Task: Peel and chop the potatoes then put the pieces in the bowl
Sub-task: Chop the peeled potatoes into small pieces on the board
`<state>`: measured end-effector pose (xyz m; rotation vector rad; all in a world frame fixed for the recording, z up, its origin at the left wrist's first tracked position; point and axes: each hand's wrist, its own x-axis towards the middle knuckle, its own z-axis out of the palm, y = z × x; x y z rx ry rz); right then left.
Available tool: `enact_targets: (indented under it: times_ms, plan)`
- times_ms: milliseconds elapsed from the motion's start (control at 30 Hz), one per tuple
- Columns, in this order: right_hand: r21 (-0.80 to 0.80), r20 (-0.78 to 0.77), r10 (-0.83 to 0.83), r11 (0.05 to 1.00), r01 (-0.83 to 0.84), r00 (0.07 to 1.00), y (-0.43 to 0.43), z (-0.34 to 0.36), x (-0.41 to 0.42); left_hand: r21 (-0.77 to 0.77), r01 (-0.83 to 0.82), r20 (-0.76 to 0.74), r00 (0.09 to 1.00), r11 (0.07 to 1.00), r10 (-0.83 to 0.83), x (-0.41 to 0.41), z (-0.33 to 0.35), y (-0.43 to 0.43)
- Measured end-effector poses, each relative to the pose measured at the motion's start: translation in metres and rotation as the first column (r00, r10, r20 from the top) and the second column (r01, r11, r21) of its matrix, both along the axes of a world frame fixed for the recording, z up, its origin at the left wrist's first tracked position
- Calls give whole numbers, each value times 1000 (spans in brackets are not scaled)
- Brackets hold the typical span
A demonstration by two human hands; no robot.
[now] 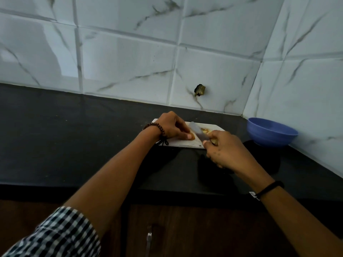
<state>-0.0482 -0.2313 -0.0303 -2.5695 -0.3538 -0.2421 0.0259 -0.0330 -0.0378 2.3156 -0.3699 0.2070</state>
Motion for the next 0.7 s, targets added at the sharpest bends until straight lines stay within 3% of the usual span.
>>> enact_targets:
  times_ms: [400,700]
  plan:
    - [-1,4,2,1000,-2,1000,6,-2,0,-34,-88,-19,996,996,88,1,3,-3]
    - [-192,15,-43,980,45,999,22,11,10,-56,-64,-21,998,996,62,2,3,-4]
